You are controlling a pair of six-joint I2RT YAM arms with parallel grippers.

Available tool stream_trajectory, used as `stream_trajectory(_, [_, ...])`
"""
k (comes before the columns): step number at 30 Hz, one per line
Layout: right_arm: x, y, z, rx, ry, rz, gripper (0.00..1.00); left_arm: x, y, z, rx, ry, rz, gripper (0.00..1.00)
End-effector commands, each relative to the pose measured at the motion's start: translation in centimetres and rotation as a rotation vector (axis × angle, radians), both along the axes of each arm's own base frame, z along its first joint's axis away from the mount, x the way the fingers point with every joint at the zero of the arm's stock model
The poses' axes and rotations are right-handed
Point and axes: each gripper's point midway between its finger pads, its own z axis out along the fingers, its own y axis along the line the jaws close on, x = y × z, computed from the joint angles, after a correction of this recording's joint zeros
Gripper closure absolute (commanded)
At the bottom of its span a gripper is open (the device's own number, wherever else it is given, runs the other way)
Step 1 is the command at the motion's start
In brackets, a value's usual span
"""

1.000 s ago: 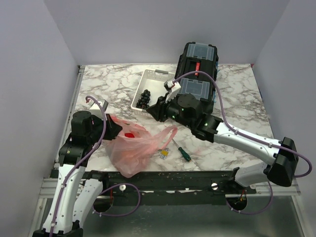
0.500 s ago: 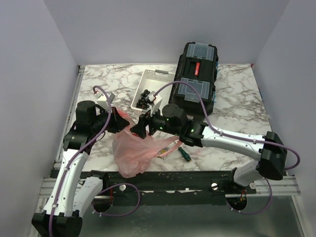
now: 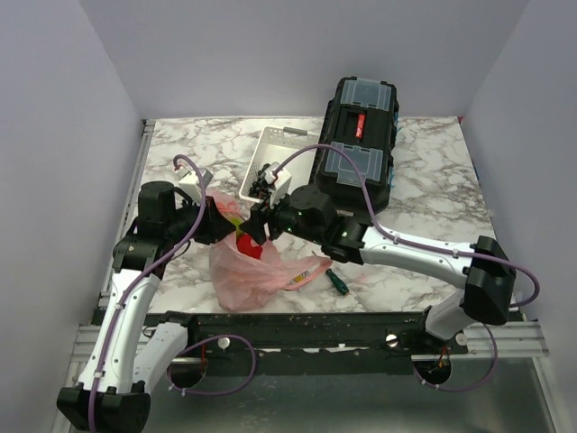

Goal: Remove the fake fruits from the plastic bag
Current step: Adjust the plastic bag at the center of the board.

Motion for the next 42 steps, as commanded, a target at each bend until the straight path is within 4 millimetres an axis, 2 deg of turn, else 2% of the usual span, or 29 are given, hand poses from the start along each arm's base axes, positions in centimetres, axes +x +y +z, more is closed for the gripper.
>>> stream_trajectory(1, [1.3, 2.5, -0.1, 0.037, -0.001, -0.008, 0.44, -0.8, 0.2, 1.0, 0.015, -0.030, -0.017, 0.76])
stream_trajectory(2, [2.1, 2.6, -0.3, 0.033, 0.002, -0.051, 0.53, -0.8, 0.3, 1.1, 0.020, -0.031, -0.005, 0.68])
stream_trajectory(3, [3.4, 2.3, -0.6, 0.030, 0.007, -0.131, 0.68, -0.8, 0.6, 1.3, 0.028, -0.041, 0.011, 0.56])
stream_trajectory(5, [5.5, 1.5, 0.1, 0.066, 0.009, -0.275, 0.97, -0.4, 1.8, 1.5, 0.060, -0.061, 0.096, 0.37])
stream_trajectory(6, [6.1, 1.1, 0.7, 0.094, 0.016, -0.328, 0.99, -0.2, 2.5, 1.8, 0.072, -0.078, 0.147, 0.30])
stream_trajectory(9, [7.4, 0.3, 2.8, 0.217, 0.064, -0.462, 0.99, -0.6, 3.9, 3.4, 0.048, -0.134, 0.270, 0.13])
stream_trajectory(10, [7.8, 0.1, 2.9, 0.238, 0.082, -0.501, 0.99, -0.9, 4.2, 4.0, 0.021, -0.146, 0.309, 0.09])
stream_trajectory(12, [8.7, -0.4, 3.1, 0.279, 0.119, -0.592, 0.99, -1.7, 4.7, 5.7, -0.048, -0.186, 0.381, 0.04])
stream_trajectory(15, [9.2, -0.6, 3.1, 0.330, 0.154, -0.651, 0.99, -2.9, 5.4, 7.5, -0.168, -0.224, 0.482, 0.04])
stream_trajectory(19, [9.3, -0.3, 3.0, 0.364, 0.184, -0.662, 0.99, -3.5, 3.9, 8.0, -0.274, -0.175, 0.443, 0.07])
stream_trajectory(22, [9.2, -0.3, 3.5, 0.382, 0.182, -0.658, 0.99, -4.0, 0.9, 8.5, -0.354, -0.143, 0.270, 0.07])
stream_trajectory(24, [9.0, 0.2, 4.1, 0.378, 0.169, -0.619, 0.99, -3.6, 0.1, 7.5, -0.370, -0.062, 0.246, 0.07])
stream_trajectory(27, [8.6, 0.9, 4.5, 0.380, 0.171, -0.568, 0.99, -2.2, 1.2, 4.6, -0.307, 0.034, 0.355, 0.03])
stream_trajectory(30, [8.2, 1.1, 4.7, 0.389, 0.170, -0.540, 0.99, -1.0, 1.9, 2.7, -0.257, 0.045, 0.411, 0.02])
stream_trajectory(33, [8.0, 1.2, 4.7, 0.384, 0.169, -0.522, 0.99, 0.3, 1.6, 1.7, -0.237, 0.040, 0.394, 0.03])
stream_trajectory(35, [7.8, 1.2, 4.6, 0.383, 0.168, -0.511, 0.99, 1.0, 0.7, 1.6, -0.235, 0.030, 0.339, 0.11])
stream_trajectory(39, [7.4, 1.3, 4.2, 0.324, 0.123, -0.467, 0.99, 1.6, -0.4, 2.8, -0.222, -0.015, 0.235, 0.52])
stream_trajectory(42, [7.2, 0.3, 4.2, 0.190, -0.031, -0.415, 0.99, 1.5, 1.0, 4.5, -0.123, -0.099, 0.250, 0.78])
